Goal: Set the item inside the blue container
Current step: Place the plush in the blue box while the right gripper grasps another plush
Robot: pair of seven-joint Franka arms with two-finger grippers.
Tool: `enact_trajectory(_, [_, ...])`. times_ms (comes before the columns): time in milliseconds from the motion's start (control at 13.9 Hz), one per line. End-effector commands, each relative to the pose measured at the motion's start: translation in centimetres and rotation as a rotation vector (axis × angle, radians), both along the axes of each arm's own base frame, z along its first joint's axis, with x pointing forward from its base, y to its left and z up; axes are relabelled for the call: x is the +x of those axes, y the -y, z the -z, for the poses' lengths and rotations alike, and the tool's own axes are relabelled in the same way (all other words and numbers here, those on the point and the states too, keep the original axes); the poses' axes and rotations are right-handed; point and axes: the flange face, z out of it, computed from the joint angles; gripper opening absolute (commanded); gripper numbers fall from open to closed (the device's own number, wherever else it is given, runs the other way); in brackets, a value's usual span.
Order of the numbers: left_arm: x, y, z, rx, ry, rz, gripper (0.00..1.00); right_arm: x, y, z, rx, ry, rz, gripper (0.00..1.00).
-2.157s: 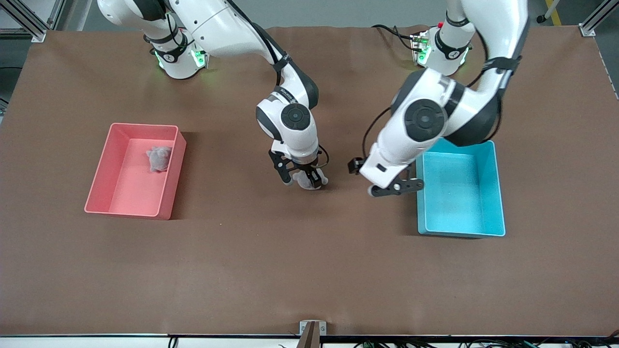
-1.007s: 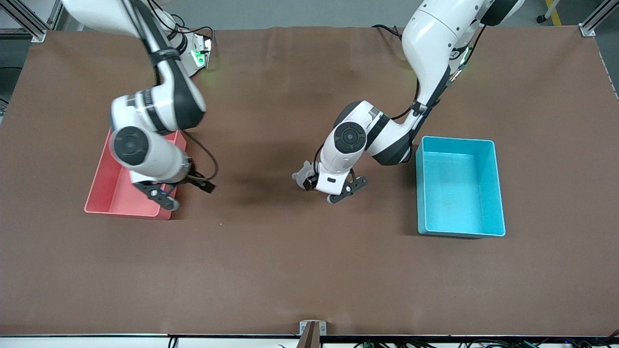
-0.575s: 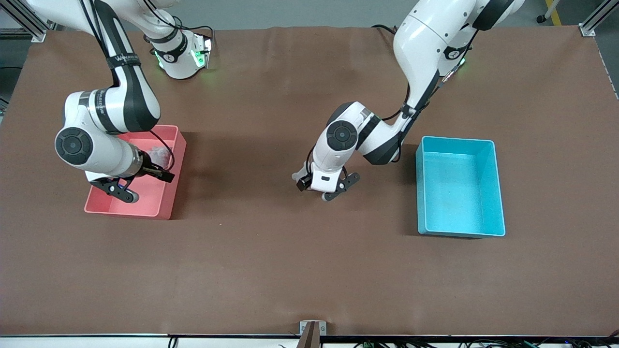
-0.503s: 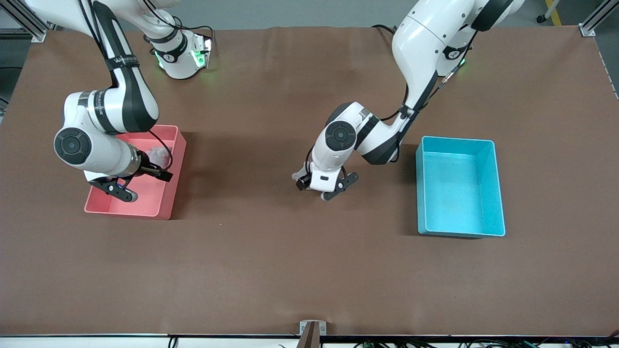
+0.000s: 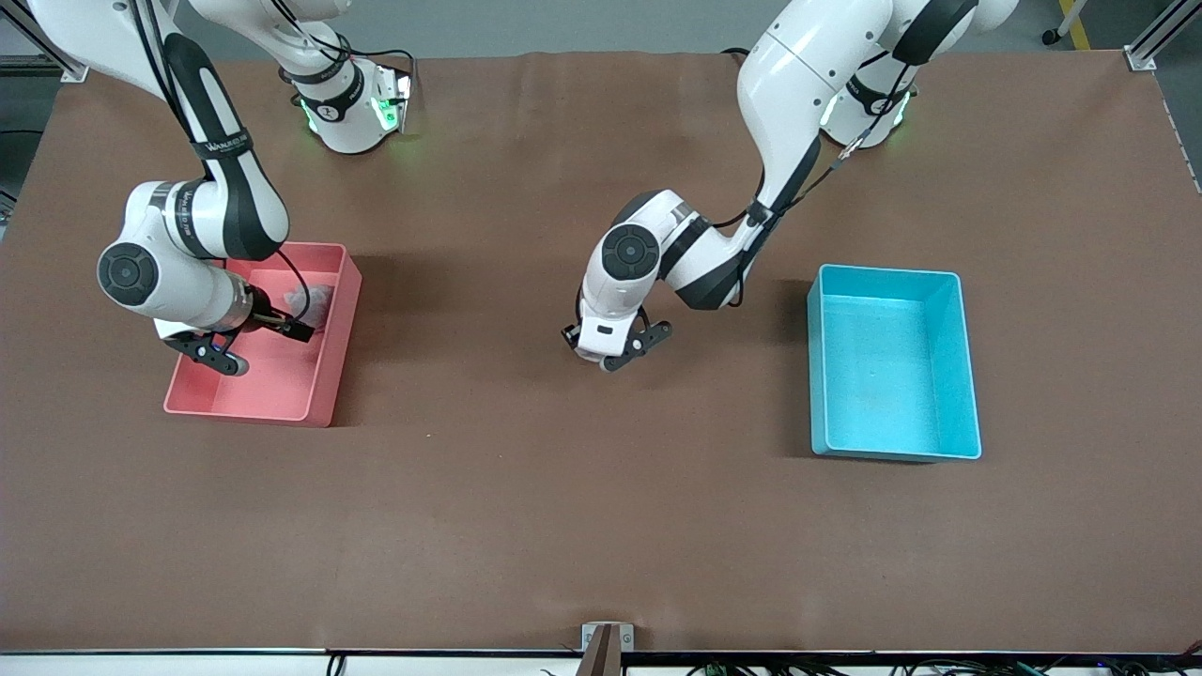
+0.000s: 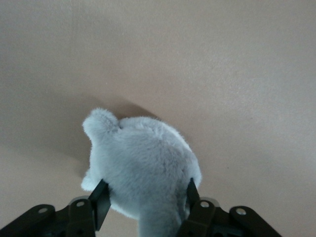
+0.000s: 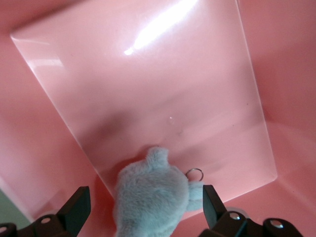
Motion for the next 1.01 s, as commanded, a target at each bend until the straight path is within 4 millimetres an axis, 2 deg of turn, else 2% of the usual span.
enact_trajectory(0, [0.8, -0.4, 0.9, 0.005, 0.004, -0.005, 0.15, -1.1, -0.1, 0.0, 0.009, -0.005, 0.003, 1.0])
enact_trajectory(72, [1.0, -0.6, 0.8, 0.004, 0.006, -0.01, 0.0, -1.2, -0.2, 0.5, 0.011, -0.014, 0.004, 1.0])
enact_trajectory(359, [2.4, -1.7, -1.1, 0.023, 0.046, 0.013, 0.0, -2.0, -0.5, 3.2, 0.043, -0.093, 0.042, 1.0])
enact_trajectory(503, [4.1, -3.9, -3.2, 0.042, 0.04, 0.024, 0.0, -2.2, -0.7, 3.6, 0.049, -0.108, 0.049, 1.0])
enact_trajectory(575, [4.5, -4.8, -4.9, 0.054, 0.035, 0.046, 0.0, -2.3, -0.6, 3.8, 0.049, -0.119, 0.051, 1.0])
enact_trajectory(647, [6.4, -7.7, -7.8, 0.064, 0.031, 0.052, 0.0, -2.4, -0.6, 4.0, 0.049, -0.122, 0.051, 1.0])
enact_trajectory(791, [8.3, -12.5, -12.5, 0.081, 0.006, 0.128, 0.0, -2.8, -0.5, 4.9, 0.049, -0.156, 0.053, 1.0])
enact_trajectory(935, [9.8, -17.7, -15.5, 0.103, -0.033, 0.192, 0.0, -2.8, -0.5, 4.9, 0.05, -0.156, 0.054, 1.0])
